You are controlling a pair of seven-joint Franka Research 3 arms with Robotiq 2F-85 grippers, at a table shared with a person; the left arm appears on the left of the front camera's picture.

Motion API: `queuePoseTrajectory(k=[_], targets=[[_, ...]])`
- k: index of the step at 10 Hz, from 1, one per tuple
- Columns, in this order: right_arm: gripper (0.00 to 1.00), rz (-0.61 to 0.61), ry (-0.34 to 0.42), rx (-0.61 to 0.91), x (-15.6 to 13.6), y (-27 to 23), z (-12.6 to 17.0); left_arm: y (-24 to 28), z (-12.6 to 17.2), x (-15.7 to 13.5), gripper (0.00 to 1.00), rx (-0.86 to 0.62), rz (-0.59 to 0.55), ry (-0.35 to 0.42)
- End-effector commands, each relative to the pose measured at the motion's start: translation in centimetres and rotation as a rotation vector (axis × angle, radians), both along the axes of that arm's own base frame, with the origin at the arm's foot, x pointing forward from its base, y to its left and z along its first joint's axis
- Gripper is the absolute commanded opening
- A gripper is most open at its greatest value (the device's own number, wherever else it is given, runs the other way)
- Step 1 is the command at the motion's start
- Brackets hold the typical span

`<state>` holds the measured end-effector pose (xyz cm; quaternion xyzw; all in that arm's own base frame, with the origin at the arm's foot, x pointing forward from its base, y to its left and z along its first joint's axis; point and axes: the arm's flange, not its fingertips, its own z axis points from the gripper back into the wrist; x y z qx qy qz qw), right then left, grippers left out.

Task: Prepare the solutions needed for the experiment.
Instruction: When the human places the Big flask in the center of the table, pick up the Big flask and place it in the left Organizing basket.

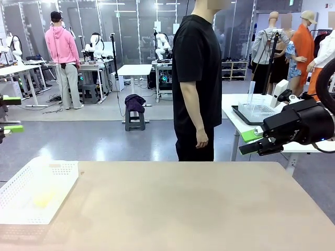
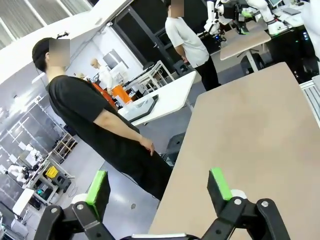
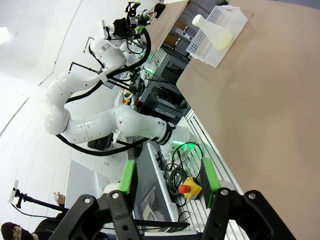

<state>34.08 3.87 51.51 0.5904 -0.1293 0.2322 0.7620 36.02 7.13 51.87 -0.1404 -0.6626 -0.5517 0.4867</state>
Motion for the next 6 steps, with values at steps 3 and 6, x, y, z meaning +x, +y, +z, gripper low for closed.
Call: queuePoseTrajectory(k=[3, 6], targets=[[0.64, 0.006, -0.015, 0.009, 0.2, -0.1, 0.1, 0.0, 1.4, 0.6, 1.00, -0.157, -0.057, 0.289], [0.64, 0.006, -0.015, 0.009, 0.2, -0.1, 0.1, 6.5, 0.7, 1.8, 1.00, -0.481, -0.176, 0.751]])
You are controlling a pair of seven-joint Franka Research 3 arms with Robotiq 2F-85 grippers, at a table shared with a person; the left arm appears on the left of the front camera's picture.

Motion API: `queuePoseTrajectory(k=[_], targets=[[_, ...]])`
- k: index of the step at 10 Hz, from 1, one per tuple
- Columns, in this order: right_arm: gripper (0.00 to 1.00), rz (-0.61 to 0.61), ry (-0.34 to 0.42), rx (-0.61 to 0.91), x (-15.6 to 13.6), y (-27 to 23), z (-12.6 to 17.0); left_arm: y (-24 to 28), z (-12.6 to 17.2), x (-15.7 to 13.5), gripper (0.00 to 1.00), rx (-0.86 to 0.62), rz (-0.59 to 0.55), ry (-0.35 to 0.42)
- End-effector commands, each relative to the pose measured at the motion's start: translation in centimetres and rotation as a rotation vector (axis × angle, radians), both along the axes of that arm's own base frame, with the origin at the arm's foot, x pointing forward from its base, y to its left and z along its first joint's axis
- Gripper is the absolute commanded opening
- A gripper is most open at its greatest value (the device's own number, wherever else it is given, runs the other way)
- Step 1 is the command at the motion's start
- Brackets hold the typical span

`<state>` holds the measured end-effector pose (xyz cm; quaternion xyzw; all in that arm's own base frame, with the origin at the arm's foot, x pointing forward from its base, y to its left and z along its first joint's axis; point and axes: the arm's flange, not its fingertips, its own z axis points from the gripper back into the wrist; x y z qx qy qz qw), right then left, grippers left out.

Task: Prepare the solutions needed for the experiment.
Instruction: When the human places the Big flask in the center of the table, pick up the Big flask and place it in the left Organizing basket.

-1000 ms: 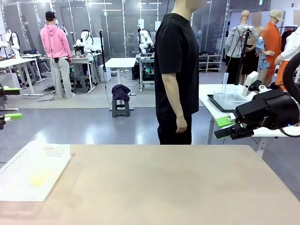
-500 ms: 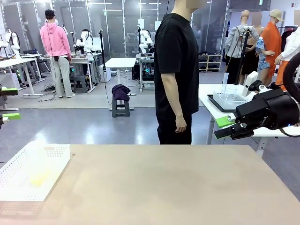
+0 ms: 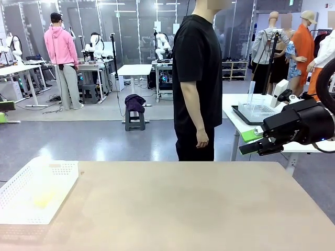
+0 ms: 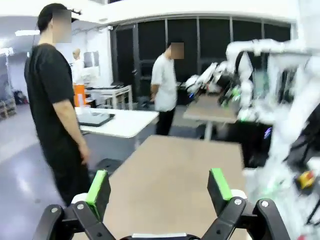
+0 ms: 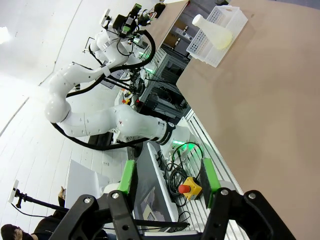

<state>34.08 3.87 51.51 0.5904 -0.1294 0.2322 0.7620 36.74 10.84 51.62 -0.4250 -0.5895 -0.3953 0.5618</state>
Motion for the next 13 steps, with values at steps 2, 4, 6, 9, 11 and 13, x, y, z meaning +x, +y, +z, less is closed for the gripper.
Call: queuePoseTrajectory(k=[2, 4, 6, 9, 11, 13], targets=[[0.64, 0.007, -0.015, 0.008, 0.2, -0.1, 0.1, 0.0, 0.0, 0.0, 1.00, 0.000, 0.000, 0.000], [0.64, 0.007, -0.015, 0.008, 0.2, -0.1, 0.1, 0.0, 0.0, 0.0, 1.00, 0.000, 0.000, 0.000], [0.64, 0.007, -0.015, 0.008, 0.2, -0.1, 0.1, 0.0, 0.0, 0.0, 1.00, 0.000, 0.000, 0.000], [0.64, 0.007, -0.015, 0.008, 0.2, -0.1, 0.1, 0.2, 0.2, 0.1, 1.00, -0.004, -0.027, 0.007], [0.64, 0.007, -0.015, 0.008, 0.2, -0.1, 0.1, 1.9, 0.3, -0.8, 1.00, -0.431, -0.119, 0.483], [0.64, 0.007, -0.015, 0.008, 0.2, -0.1, 0.1, 3.1, 0.7, -1.1, 1.00, -0.543, -0.150, 0.668]])
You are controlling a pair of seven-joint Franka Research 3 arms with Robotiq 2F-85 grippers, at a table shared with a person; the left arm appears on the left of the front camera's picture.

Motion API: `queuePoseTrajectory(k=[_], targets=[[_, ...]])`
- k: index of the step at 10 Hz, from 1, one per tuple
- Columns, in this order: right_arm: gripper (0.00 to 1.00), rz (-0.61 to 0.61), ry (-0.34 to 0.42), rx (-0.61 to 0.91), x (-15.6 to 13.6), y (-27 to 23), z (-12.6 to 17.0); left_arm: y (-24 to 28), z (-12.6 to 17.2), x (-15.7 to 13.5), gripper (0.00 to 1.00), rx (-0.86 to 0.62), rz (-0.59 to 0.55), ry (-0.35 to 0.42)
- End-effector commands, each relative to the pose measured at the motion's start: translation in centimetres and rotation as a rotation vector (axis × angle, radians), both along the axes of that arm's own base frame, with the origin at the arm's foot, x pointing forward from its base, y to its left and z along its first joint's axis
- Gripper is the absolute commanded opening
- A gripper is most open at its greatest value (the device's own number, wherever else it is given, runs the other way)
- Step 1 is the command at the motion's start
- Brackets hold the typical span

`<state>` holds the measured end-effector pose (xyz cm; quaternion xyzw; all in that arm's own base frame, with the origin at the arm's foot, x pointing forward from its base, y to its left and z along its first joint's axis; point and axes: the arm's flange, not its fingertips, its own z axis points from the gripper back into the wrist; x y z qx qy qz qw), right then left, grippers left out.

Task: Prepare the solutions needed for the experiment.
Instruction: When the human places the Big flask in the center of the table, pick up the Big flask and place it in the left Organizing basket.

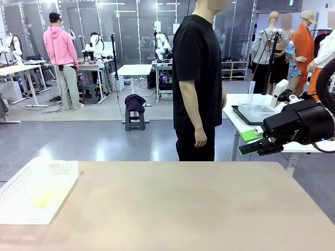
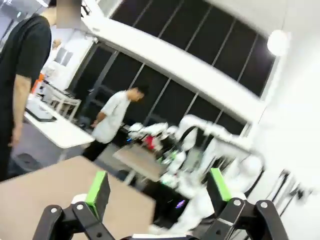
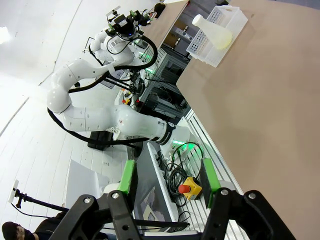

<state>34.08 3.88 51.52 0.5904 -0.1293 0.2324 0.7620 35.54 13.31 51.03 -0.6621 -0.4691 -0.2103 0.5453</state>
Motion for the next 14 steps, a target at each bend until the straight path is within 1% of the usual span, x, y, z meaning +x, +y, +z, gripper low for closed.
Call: queuePoseTrajectory(k=[1, 2, 3, 5, 6, 7, 8, 9, 10, 12, 13, 14], targets=[[0.64, 0.006, -0.015, 0.009, 0.2, -0.1, 0.1, 0.9, 1.6, -0.1, 1.00, -0.187, -0.022, 0.261], [0.64, 0.006, -0.015, 0.009, 0.2, -0.1, 0.1, 1.2, 1.7, -0.2, 1.00, -0.205, -0.029, 0.278], [0.64, 0.006, -0.015, 0.009, 0.2, -0.1, 0.1, 1.3, 1.5, -0.2, 1.00, -0.219, -0.076, 0.364], [0.64, 0.006, -0.015, 0.009, 0.2, -0.1, 0.1, 1.3, 1.6, 0.2, 1.00, -0.172, -0.117, 0.389], [0.64, 0.006, -0.015, 0.009, 0.2, -0.1, 0.1, 1.1, 1.7, 0.5, 1.00, -0.117, -0.139, 0.451], [0.64, 0.006, -0.015, 0.009, 0.2, -0.1, 0.1, 0.1, 2.1, 1.8, 1.00, -0.081, -0.136, 0.498], [0.64, 0.006, -0.015, 0.009, 0.2, -0.1, 0.1, -0.4, 2.4, 2.5, 1.00, -0.078, -0.166, 0.540], [0.64, 0.006, -0.015, 0.009, 0.2, -0.1, 0.1, -1.2, 2.2, 4.1, 1.00, -0.036, -0.168, 0.602], [0.64, 0.006, -0.015, 0.009, 0.2, -0.1, 0.1, -2.3, 1.8, 5.3, 1.00, 0.011, -0.172, 0.639], [0.64, 0.006, -0.015, 0.009, 0.2, -0.1, 0.1, -4.3, 0.0, 7.1, 1.00, 0.050, -0.215, 0.730], [0.64, 0.006, -0.015, 0.009, 0.2, -0.1, 0.1, -5.5, -0.8, 7.8, 1.00, 0.069, -0.251, 0.762], [0.64, 0.006, -0.015, 0.009, 0.2, -0.1, 0.1, -6.2, -1.0, 8.1, 1.00, 0.080, -0.279, 0.766]])
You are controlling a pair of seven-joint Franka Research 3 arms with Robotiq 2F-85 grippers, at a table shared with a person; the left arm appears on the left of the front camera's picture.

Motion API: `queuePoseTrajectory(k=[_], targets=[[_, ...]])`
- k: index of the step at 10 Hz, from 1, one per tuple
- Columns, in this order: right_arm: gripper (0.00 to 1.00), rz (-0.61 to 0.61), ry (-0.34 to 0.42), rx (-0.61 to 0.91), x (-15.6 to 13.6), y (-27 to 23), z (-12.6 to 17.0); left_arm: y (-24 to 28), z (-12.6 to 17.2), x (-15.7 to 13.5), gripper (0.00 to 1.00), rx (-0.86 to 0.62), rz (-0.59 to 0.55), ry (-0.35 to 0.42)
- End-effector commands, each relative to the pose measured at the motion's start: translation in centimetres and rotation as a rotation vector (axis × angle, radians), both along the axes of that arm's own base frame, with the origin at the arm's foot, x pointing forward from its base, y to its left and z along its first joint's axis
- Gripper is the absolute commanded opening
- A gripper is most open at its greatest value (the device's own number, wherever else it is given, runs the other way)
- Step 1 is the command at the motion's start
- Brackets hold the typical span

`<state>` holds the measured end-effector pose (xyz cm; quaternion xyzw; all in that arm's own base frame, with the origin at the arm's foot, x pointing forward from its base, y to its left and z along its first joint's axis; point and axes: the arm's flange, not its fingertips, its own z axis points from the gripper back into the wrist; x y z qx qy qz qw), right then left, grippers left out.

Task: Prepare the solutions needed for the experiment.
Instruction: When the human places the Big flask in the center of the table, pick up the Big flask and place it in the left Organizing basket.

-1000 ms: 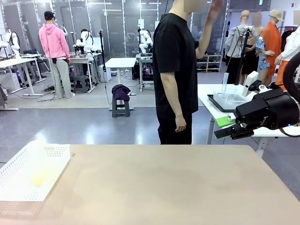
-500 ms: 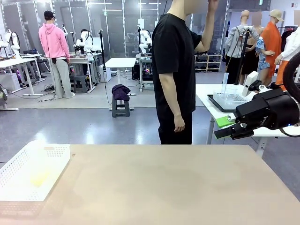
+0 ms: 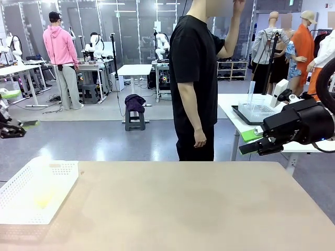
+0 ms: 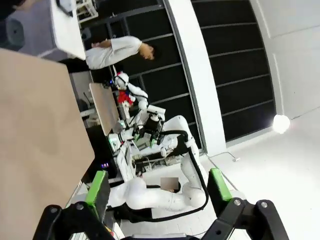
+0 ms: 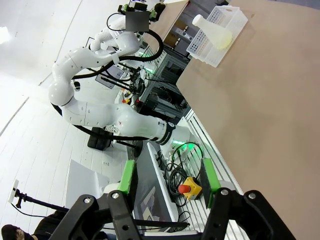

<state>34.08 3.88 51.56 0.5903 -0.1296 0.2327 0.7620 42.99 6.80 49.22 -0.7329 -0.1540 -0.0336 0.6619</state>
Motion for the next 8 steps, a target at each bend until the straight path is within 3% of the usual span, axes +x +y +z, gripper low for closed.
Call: queuePoseTrajectory(k=[1, 8], targets=[[0.64, 0.006, -0.014, 0.009, 0.2, -0.1, 0.1, -0.2, 0.8, 0.7, 1.00, 0.020, -0.051, 0.025], [0.64, 0.006, -0.014, 0.009, 0.2, -0.1, 0.1, -3.2, 0.0, 1.3, 1.00, 0.027, -0.179, 0.013]])
